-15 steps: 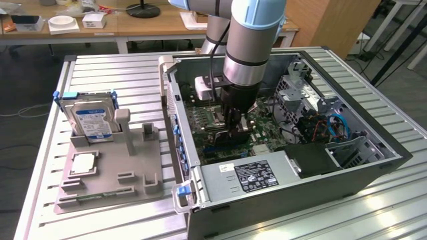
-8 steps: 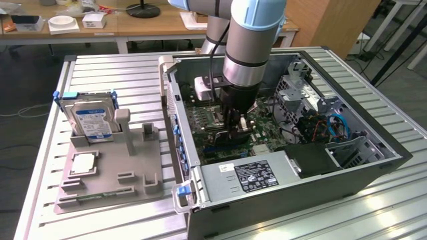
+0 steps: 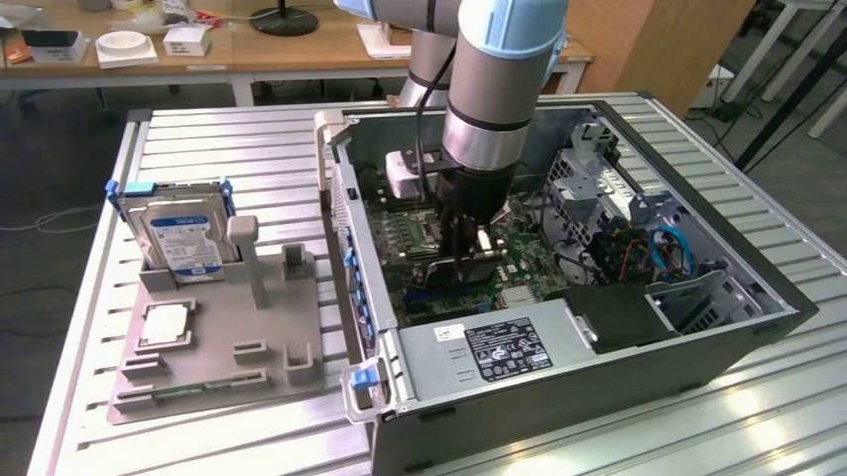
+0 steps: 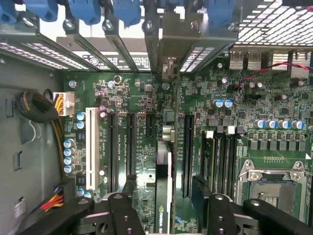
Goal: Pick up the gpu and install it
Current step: 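Insert the gpu into the slot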
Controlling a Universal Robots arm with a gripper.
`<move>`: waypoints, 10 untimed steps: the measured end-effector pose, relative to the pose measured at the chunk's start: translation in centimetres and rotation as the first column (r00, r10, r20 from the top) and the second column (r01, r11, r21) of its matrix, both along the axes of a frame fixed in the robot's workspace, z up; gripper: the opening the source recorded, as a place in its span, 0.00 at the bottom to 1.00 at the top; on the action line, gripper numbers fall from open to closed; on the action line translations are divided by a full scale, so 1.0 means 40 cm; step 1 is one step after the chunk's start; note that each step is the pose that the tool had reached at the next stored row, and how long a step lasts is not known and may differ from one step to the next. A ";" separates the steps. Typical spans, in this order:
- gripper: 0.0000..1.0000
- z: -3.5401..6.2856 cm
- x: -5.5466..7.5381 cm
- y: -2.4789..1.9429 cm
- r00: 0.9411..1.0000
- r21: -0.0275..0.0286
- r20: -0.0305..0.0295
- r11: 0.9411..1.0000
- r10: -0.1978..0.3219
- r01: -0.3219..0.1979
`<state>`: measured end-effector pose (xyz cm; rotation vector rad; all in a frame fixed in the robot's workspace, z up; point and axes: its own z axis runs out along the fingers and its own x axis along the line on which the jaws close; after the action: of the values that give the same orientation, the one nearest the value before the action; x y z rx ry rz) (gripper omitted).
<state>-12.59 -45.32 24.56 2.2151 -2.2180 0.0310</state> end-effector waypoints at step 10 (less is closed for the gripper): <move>0.57 0.070 0.000 0.001 1.000 0.000 0.000 1.000 0.000 0.000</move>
<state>-12.59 -45.27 27.37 2.2151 -2.2184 0.0307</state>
